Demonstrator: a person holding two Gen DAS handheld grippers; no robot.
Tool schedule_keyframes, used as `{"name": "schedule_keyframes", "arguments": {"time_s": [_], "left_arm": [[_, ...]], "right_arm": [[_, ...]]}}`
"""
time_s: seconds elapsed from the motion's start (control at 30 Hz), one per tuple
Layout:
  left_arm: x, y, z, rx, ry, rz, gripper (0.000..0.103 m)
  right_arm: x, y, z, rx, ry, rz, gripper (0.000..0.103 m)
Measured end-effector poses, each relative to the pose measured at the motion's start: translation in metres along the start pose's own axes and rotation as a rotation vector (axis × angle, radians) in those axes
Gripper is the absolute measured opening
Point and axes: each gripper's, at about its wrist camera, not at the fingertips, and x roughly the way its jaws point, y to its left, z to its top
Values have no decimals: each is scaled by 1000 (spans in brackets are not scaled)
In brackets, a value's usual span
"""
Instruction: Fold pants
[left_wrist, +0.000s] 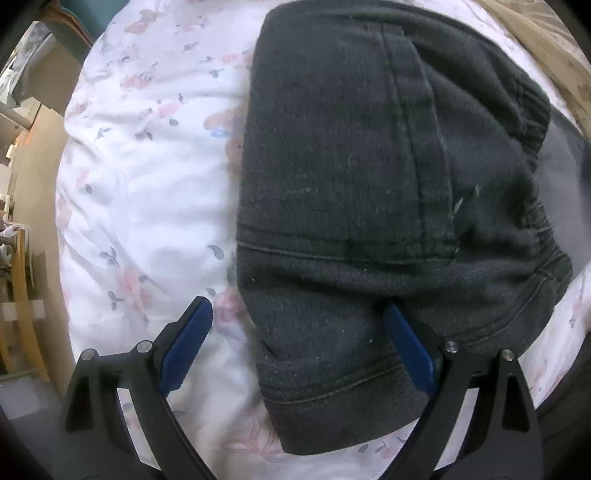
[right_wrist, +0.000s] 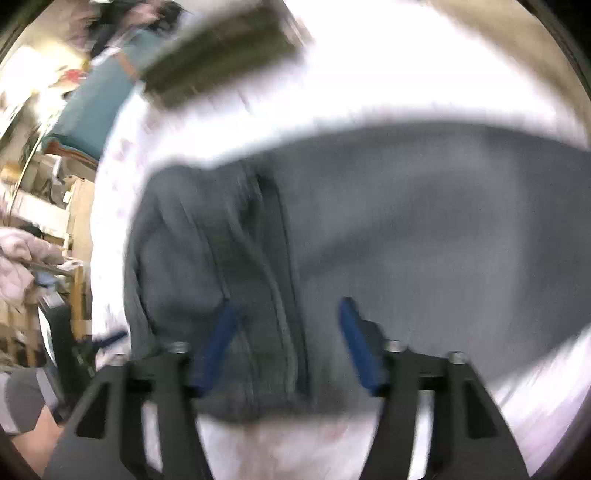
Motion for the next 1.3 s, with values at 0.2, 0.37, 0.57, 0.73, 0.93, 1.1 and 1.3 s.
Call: {"name": "schedule_keyframes", "arguments": {"time_s": [0.2,0.37,0.57,0.73,0.93,1.1,1.3], "left_arm": [[8,3,9,-12,22,-9,93],[24,0,12,-3,20,-11,94],[32,5,11,-14,36,-30,94],[30,-3,18,-22,46,-12,96],[20,-34,26,7,30,3,95],[18,-50,26,-9,32,9,95],[23,-48,12,-2,10,6,95]], "right_arm": [[39,28,68,-165,-20,32,70],[78,44,80,-228,63,87,14],[62,42,102,-244,-96,18,11],[103,51,81,-439,-87,-176,21],[22,50,68,-325,-209,-125,41],[12,52,21,-234,-116,48,39],[97,35,20,-211,-11,-152,60]]}}
